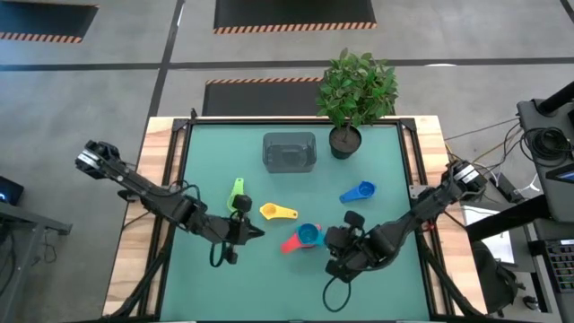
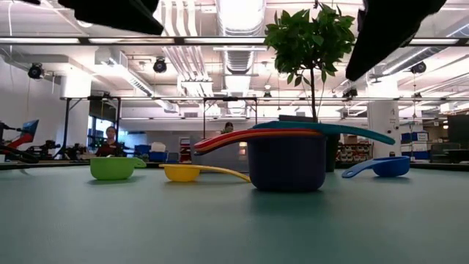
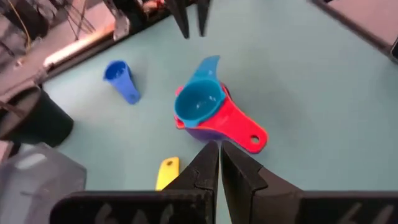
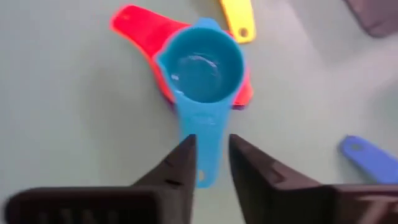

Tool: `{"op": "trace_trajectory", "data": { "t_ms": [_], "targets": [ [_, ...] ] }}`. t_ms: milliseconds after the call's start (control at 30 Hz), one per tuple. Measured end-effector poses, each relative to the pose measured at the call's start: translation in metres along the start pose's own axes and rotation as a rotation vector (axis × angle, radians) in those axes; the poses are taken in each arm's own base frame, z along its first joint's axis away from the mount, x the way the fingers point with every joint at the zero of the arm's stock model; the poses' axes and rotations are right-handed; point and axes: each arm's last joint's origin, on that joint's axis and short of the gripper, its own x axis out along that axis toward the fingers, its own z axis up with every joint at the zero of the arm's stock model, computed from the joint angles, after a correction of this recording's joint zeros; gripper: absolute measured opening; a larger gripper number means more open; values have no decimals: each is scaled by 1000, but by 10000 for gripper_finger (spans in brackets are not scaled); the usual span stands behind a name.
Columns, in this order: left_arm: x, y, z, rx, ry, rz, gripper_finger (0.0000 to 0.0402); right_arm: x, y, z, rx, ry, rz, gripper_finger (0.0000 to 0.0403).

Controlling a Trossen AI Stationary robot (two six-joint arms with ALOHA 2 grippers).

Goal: Nest measuring cups in basket
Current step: Stack the light blue measuring cup into the red measuring cup

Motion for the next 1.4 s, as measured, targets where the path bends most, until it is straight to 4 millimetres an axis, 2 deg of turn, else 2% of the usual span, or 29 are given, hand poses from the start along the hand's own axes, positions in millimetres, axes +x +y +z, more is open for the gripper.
{"op": "trace_trajectory", "data": {
  "t_ms": [133, 400, 567, 700, 933, 1133, 1400],
  "targets": [
    [12, -6, -6, -32, 48, -7, 0, 9, -12, -1, -45, 38, -58, 18],
    [29, -18, -18, -27, 122, -21, 0, 39, -33, -18, -48, 146, -99, 9],
    [30, -19, -18, -30, 124, -21, 0, 50, -28, -25, -9, 138, 17, 9],
    [29, -18, -17, -28, 120, -20, 0, 57, -17, -24, 45, 61, 137, 8],
    [29, -18, -17, -30, 114, -20, 0, 49, 8, -12, 24, -112, 427, 8],
    [29, -18, -17, -31, 114, -20, 0, 36, 5, -10, 33, -77, 362, 8],
    [29, -18, -16, -32, 110, -19, 0, 54, 7, -20, 46, -31, 314, 8]
  ]
}}
